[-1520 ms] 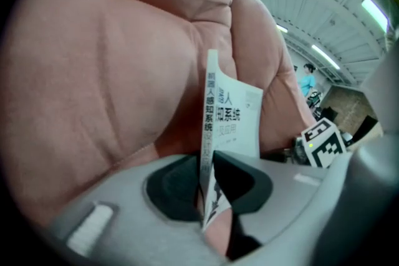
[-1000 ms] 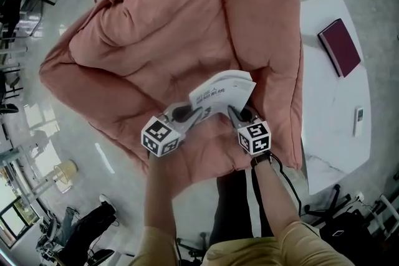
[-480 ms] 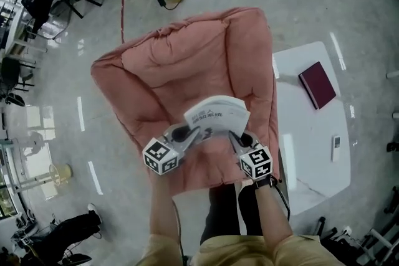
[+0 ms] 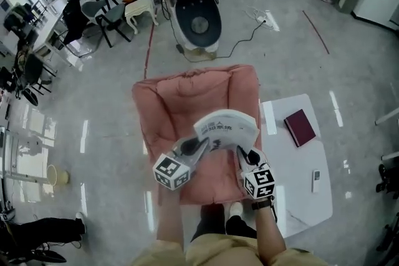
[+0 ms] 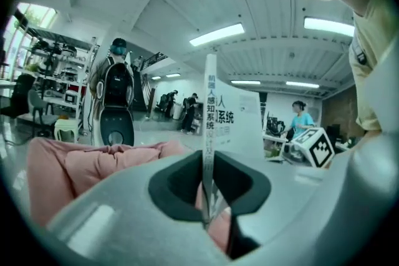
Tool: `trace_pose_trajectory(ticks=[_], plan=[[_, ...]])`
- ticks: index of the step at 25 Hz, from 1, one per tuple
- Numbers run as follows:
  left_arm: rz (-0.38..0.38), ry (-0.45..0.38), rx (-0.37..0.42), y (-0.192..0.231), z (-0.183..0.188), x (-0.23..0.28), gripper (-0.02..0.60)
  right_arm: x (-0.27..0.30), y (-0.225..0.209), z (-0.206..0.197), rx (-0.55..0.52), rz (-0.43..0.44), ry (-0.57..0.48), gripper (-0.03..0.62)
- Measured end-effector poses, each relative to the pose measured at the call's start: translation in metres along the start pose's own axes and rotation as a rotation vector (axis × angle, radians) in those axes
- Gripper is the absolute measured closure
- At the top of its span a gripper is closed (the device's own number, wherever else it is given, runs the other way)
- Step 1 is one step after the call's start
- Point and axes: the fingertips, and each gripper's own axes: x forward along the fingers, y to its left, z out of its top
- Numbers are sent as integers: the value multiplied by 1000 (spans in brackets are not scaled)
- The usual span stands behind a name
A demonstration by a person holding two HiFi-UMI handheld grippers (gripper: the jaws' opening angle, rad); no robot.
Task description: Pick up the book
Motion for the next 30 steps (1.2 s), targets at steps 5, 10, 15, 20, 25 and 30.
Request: trace_pose_trajectory(ticks=[5, 10, 15, 20, 25, 30], plan=[[90, -102, 18, -45, 76, -30, 535, -56, 21, 72, -48, -19, -73, 542], [155, -205, 25, -87, 115, -48, 535, -101, 26, 114, -99, -37, -159, 542], [206, -246, 32, -119, 140, -67, 535, -132, 36, 140, -113, -44, -209, 542], [268, -300, 55, -146, 154, -83, 535, -159, 46, 152, -140, -60, -259, 542], [290, -315, 77, -159, 161, -95, 534, -173, 55, 159, -141, -55, -264, 541], [316, -326, 85, -170, 166, -99, 534, -186, 58, 164, -145, -54, -265, 540]])
